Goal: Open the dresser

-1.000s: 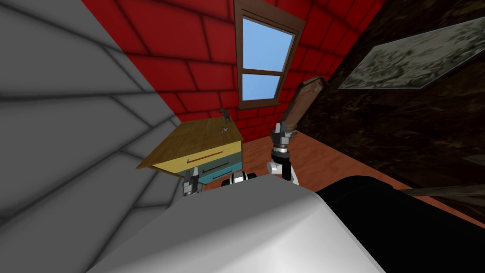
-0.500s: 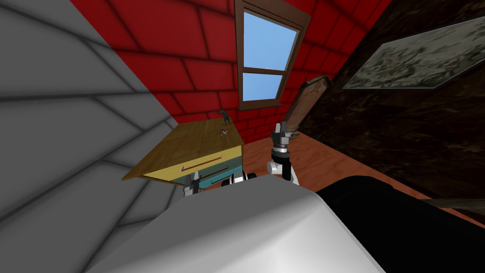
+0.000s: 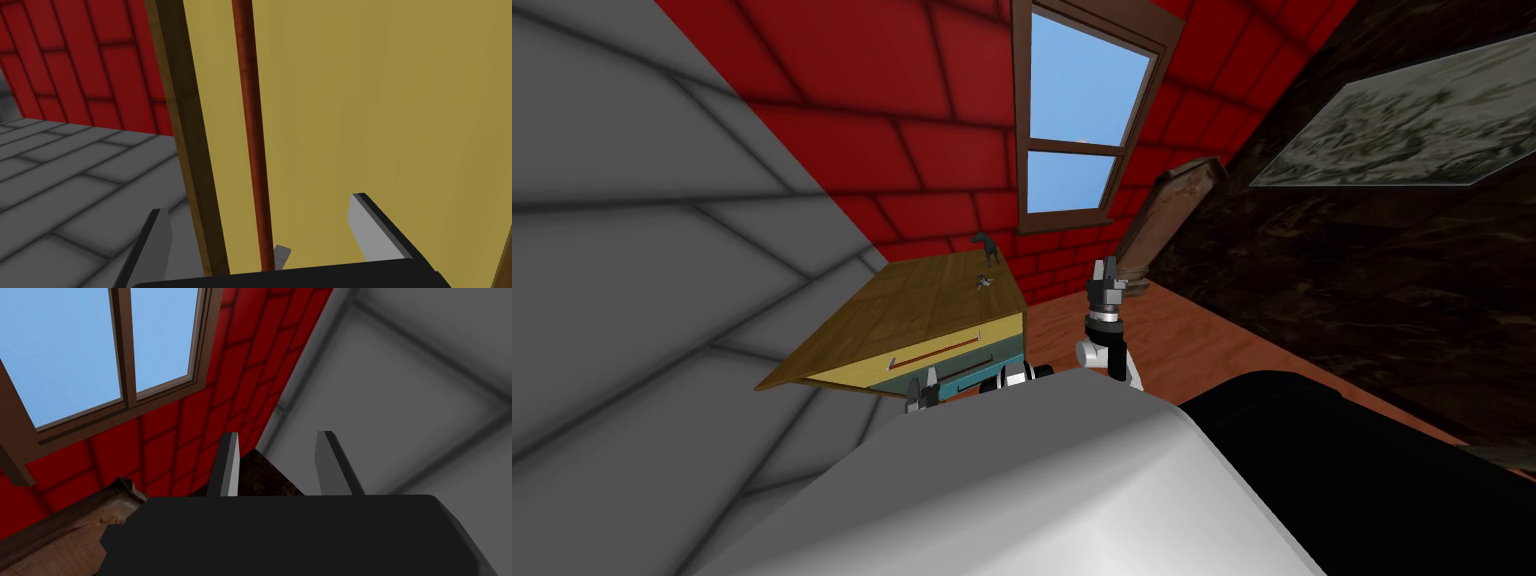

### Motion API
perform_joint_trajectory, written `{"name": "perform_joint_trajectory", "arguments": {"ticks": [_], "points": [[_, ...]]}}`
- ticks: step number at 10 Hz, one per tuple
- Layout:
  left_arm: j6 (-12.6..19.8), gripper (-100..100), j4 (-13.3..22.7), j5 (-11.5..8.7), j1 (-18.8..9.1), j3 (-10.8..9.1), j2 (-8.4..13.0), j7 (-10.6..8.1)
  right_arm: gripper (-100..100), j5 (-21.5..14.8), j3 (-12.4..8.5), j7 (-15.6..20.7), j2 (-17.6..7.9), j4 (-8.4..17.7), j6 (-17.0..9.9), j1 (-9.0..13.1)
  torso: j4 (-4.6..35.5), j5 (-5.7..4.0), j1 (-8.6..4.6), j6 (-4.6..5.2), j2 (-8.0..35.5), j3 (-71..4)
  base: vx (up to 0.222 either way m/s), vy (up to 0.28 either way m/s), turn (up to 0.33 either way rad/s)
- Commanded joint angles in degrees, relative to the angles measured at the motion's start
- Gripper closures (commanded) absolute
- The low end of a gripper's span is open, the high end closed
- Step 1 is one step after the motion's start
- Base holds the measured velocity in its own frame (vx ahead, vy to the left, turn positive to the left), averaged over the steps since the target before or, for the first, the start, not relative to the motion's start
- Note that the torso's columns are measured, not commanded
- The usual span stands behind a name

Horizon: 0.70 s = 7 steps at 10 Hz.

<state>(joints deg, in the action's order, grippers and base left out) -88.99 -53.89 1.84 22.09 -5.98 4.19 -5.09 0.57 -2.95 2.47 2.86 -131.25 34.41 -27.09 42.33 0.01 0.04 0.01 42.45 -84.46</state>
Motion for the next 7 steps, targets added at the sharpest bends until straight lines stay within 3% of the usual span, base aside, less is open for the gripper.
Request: {"name": "perform_joint_trajectory", "arguments": {"ticks": [1,7], "points": [[-1.78,-100,1.56,-0.07,-0.16,-0.12,-2.16,0.0,0,0.0,0.0,0.0,0.0,0.0,0.0,0.0,-0.03,0.0,-0.02,-0.01,-0.11,-0.07,0.01,-0.014,0.04],[-1.78,-100,1.56,-0.07,-0.16,-0.12,-2.16,0.0,0,0.0,0.0,0.0,0.0,0.0,0.0,0.0,-0.04,0.0,-0.01,-0.01,-0.14,-0.09,-0.002,0.002,-0.007]]}}
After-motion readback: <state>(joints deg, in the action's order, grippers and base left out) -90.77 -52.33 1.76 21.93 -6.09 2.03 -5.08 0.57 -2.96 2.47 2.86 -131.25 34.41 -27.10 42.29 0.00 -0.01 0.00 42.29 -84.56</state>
